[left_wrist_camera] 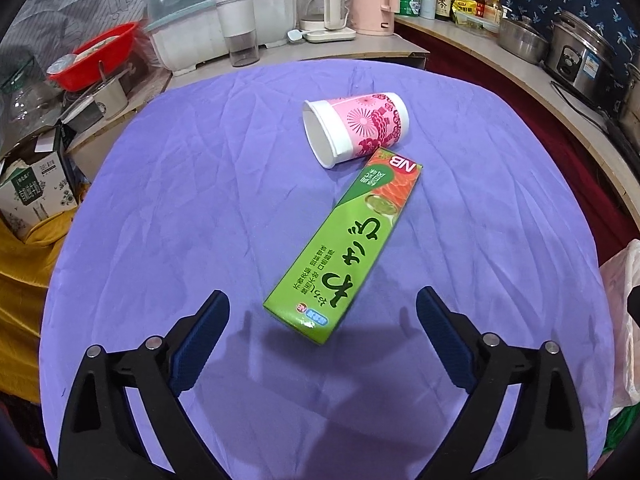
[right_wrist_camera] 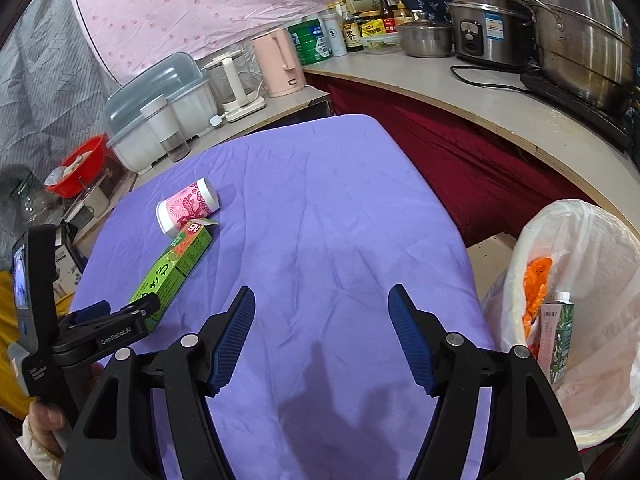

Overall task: Collect trash
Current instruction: 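Grasp the green NB box with the left gripper while the right gripper grasps the pink paper cup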

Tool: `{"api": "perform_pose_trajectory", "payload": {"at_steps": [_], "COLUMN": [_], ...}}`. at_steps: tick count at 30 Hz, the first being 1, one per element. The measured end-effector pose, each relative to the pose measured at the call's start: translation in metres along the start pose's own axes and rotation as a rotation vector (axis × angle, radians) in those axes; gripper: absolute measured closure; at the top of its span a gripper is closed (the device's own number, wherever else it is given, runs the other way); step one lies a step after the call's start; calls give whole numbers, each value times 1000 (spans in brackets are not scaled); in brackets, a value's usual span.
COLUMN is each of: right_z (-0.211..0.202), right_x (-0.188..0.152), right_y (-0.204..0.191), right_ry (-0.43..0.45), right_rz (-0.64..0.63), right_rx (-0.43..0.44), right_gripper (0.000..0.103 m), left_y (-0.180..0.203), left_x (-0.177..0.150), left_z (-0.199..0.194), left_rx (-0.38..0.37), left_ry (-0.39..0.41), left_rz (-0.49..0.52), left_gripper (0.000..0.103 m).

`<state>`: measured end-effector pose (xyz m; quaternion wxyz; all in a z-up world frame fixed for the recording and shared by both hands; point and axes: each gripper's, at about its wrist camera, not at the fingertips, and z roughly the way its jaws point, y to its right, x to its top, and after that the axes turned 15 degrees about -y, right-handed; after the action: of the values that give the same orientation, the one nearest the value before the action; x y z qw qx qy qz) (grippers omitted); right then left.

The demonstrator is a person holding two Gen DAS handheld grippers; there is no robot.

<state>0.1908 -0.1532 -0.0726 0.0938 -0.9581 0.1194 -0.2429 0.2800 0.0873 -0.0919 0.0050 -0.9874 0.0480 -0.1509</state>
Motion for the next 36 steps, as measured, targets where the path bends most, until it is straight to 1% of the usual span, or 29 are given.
{"api": "perform_pose_trajectory", "payload": {"at_steps": [9,10,11,12,13,15,16,19,21,26,31,33,35,36], "right_z": [14,15,17,18,20,23,24,28,32,39,49,53,59,64], "right_x": [6,6,6,7,7,8,8,8,10,17,32,38,45,49], "right_y": [-14,-16,-17,-19,-20,-22,-23,-28,-33,-49,-80,-92,-105,-113], "right_ry": [-21,-23,-26,-27,-29,-34,-36,-43,-48,-47,-40,-37,-34,-26], "right_rz": [-21,-23,-26,-27,-28,-29,-29,-38,-48,-77,-133,-156,-180,-197], "right_rx": [1,0,0,-1,-1,1,2,3,7,23,52,64,75,81], "right_gripper": [36,36,36,36,36,36,36,36,36,36,36,36,31,26], "left_y": [-3,-3,-3,-3,-3,-3,-4,-6,-7,-15,-33,-45,-59,-65], "left_x": [10,11,12,12,13,13,13,12,9,0,-11,-14,-16,-16], "left_z": [24,26,28,30,33,33,33,29,25,6,-14,-21,-26,-27], "left_rx": [-73,-81,-87,-93,-105,-101,-107,-131,-126,-144,-153,-147,-140,-130], "left_ry": [-9,-11,-15,-22,-35,-28,-29,-37,-32,-17,-9,-9,-8,-6], "left_rz": [31,35,38,41,44,46,49,46,39,26,-12,-44,-82,-101], "left_gripper": [14,18,25,29,37,44,51,63,63,63,63,63,63,63]}}
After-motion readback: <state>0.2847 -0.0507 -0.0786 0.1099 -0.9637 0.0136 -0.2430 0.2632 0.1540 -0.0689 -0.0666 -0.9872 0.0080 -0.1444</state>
